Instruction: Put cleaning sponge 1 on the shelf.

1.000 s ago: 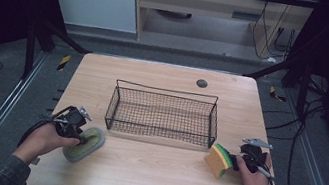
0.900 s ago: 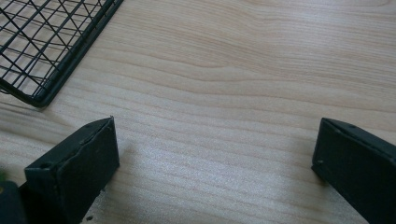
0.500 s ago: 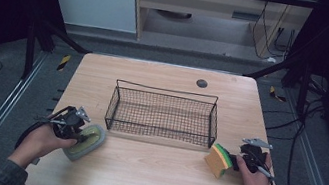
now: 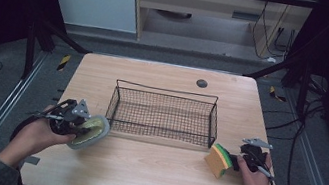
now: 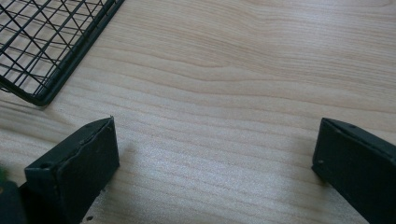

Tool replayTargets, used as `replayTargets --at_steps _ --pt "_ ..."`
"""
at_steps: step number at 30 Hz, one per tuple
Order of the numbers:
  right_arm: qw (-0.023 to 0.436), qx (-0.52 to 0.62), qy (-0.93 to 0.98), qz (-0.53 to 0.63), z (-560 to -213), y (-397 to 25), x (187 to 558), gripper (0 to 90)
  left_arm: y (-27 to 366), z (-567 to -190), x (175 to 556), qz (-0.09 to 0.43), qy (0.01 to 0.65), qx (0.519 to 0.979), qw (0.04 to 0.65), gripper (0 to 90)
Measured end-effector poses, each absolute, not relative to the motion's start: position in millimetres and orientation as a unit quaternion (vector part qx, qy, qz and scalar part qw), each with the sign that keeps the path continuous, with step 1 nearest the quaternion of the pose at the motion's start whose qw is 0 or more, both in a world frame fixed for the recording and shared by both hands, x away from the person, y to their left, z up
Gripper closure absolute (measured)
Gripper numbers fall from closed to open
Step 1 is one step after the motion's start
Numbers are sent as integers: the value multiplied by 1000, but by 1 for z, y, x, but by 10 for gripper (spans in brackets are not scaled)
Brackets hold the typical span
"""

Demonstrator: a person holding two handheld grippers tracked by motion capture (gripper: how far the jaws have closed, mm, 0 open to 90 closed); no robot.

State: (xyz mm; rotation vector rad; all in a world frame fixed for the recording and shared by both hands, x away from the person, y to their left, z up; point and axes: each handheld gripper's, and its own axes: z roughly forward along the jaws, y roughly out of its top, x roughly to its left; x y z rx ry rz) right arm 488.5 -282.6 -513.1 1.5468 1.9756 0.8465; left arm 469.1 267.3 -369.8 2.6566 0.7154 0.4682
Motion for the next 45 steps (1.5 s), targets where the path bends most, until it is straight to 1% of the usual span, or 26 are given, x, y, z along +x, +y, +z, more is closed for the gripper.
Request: replayTargets --at_steps 5,12,13,19,32,35,45 --pt "243 563 726 311 -513 -283 489 4 259 -356 479 186 225 944 154 709" --pt "241 562 727 312 -513 -284 489 6 242 -331 493 210 198 945 150 709" --pt "242 561 728 312 -513 -284 489 6 237 -324 498 220 183 946 150 709" --pt "239 559 730 313 -513 -284 489 5 221 -309 510 234 156 948 149 709" --pt "237 551 735 315 -513 -284 489 5 192 -302 523 245 106 952 149 709" --pt "236 552 735 315 -513 -284 489 5 183 -303 524 249 92 955 134 709" --pt "236 550 737 315 -513 -284 488 7 169 -299 526 263 85 952 135 708"
